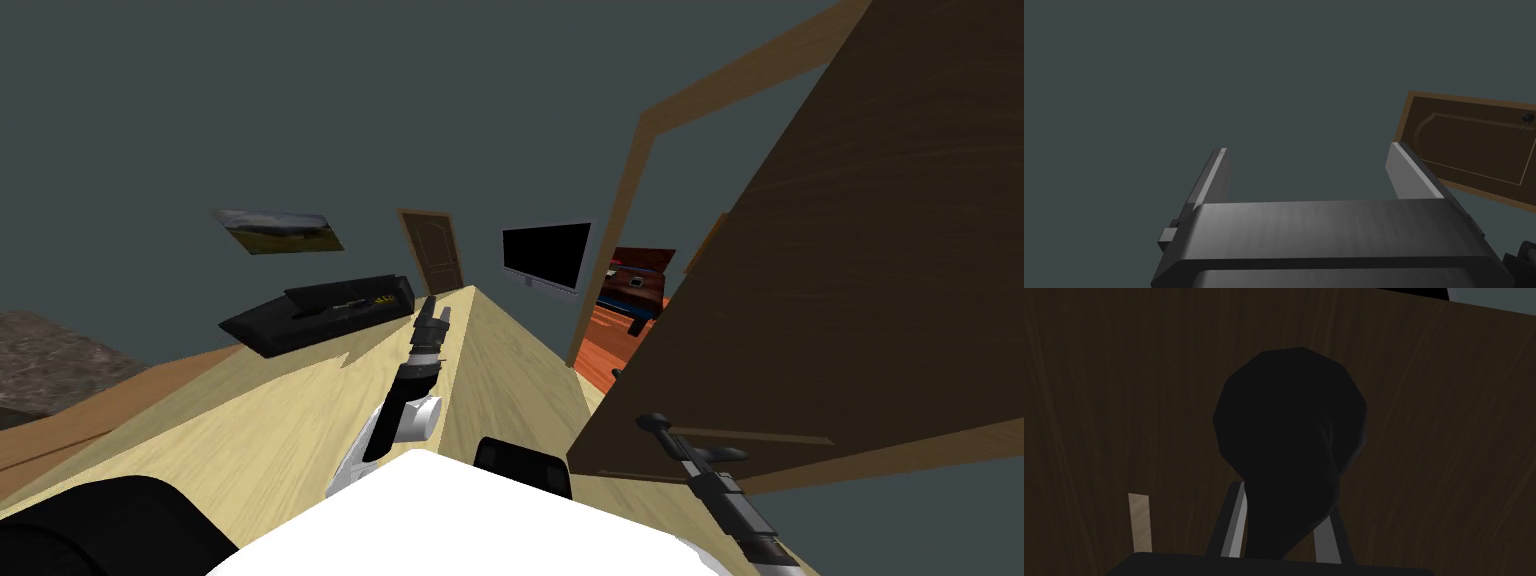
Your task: Pull the door open
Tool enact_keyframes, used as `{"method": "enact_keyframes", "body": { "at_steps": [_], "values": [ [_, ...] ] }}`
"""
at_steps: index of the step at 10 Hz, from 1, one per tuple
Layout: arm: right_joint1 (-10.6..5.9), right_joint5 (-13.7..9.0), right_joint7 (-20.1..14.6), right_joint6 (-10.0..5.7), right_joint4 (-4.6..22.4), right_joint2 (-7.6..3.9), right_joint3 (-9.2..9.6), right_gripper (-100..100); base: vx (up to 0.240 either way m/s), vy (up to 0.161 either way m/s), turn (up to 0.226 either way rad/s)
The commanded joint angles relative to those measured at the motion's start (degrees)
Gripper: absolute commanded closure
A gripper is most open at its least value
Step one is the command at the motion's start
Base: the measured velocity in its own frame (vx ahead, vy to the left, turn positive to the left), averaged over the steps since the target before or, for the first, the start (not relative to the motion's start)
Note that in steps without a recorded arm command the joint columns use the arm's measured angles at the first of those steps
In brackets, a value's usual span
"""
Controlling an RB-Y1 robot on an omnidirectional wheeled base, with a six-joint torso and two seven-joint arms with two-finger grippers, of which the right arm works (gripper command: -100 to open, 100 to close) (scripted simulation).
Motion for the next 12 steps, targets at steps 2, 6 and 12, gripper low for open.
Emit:
{"method": "enact_keyframes", "body": {
  "at_steps": [2, 6, 12],
  "values": [
    [-0.34, -0.09, -0.09, -0.59, 0.74, -0.21, 0.16, 100, -0.201, -0.072, 0.179],
    [-1.01, -0.21, -0.31, -1.64, 2.18, -0.48, 0.54, 100, -0.198, -0.088, 0.151],
    [-1.83, -0.10, -0.63, -2.72, 3.75, -0.33, 1.28, 100, -0.185, -0.064, 0.126]
  ]
}}
